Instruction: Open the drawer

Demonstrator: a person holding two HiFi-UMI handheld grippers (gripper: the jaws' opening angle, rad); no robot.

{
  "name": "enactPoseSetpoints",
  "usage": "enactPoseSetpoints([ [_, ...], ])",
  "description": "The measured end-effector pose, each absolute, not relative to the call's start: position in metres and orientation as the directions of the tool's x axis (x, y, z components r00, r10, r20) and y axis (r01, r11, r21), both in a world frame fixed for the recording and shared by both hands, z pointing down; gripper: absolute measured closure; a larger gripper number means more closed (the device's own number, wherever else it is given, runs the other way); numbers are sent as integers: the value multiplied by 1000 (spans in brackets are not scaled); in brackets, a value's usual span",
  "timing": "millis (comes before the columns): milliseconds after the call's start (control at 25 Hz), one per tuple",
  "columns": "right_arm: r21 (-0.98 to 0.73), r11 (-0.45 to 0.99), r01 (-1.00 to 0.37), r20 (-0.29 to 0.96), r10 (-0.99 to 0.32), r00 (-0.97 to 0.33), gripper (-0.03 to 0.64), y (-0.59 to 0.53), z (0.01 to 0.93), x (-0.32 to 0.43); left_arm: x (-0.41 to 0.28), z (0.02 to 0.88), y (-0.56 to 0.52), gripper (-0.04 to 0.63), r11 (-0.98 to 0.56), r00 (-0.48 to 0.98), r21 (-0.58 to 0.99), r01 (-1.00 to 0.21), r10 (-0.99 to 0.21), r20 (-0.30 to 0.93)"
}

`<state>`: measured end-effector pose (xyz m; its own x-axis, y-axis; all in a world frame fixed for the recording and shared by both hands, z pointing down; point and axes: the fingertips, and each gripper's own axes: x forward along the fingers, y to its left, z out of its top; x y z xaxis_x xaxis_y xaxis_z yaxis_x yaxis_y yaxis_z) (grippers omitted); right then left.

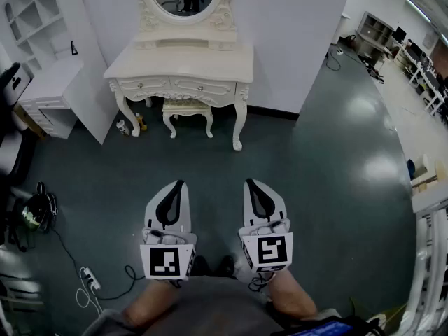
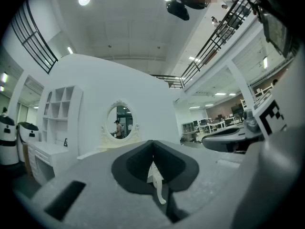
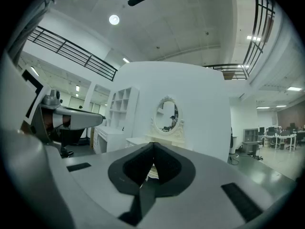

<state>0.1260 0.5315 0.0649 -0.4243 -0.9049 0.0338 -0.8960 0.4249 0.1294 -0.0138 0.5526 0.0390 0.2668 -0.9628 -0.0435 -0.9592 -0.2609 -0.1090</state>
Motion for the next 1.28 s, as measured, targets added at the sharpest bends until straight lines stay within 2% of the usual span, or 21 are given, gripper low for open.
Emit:
enactPoseSetpoints([
  [720,133,422,-897,35,-906,-421,603,487,81,143,-20,55,520,583,-201,208,-116,-973,-977,-50],
  [1000,130,398,-908,65,-917,-393,603,423,106,124,-45,86,453,583,-209,209,-87,-974,-978,10],
  [1280,166,387,-907,49,-922,-384,603,320,106,79,-85,97,341,583,-238,238,-90,-967,-971,5],
])
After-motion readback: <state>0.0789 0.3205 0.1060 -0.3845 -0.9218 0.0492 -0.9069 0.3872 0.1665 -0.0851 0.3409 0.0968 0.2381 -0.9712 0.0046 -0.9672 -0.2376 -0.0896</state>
